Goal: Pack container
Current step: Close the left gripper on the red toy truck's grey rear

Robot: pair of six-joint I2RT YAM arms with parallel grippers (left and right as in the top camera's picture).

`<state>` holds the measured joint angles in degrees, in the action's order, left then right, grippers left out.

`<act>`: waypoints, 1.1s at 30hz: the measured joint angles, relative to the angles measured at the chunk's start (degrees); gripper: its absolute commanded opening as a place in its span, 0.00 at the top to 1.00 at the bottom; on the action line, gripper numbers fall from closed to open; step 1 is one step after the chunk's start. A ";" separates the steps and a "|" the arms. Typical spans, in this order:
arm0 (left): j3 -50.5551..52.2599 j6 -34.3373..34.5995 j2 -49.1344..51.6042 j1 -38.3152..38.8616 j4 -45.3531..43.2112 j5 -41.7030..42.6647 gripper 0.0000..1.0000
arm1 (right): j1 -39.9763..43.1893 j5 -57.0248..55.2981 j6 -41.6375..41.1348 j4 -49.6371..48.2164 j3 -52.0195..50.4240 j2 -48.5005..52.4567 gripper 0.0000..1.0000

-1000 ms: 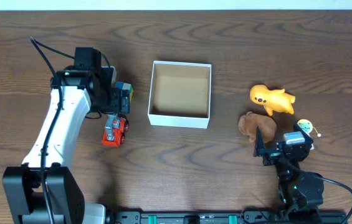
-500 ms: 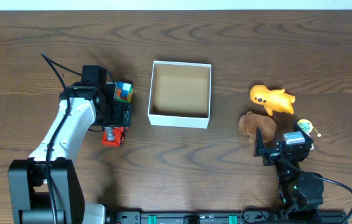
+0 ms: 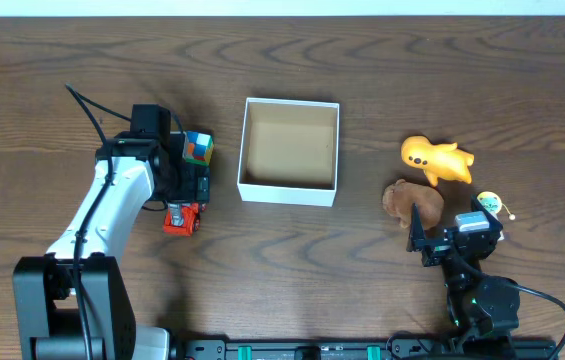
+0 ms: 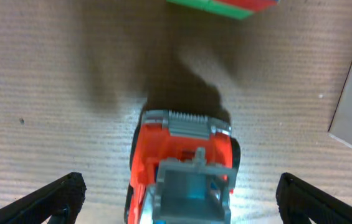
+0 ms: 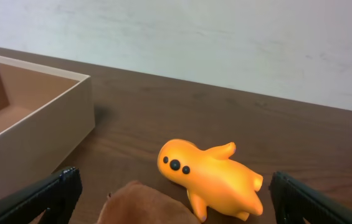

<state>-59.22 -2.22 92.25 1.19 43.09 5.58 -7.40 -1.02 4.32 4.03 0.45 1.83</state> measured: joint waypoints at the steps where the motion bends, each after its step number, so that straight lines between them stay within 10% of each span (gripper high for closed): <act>1: 0.00 -0.11 0.00 0.00 0.02 0.00 0.02 | 0.00 0.00 0.00 0.00 0.00 0.00 0.01; 23: 4.44 -2.38 2.67 0.00 -6.29 0.00 0.00 | 0.00 0.00 0.00 0.00 0.00 0.00 0.01; 33: 4.33 -2.69 3.78 0.02 -6.10 -0.31 0.33 | 0.00 0.00 0.00 0.00 0.00 0.00 0.01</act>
<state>-54.89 -4.91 96.03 1.21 36.99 5.28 -7.40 -1.02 4.32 4.03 0.45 1.83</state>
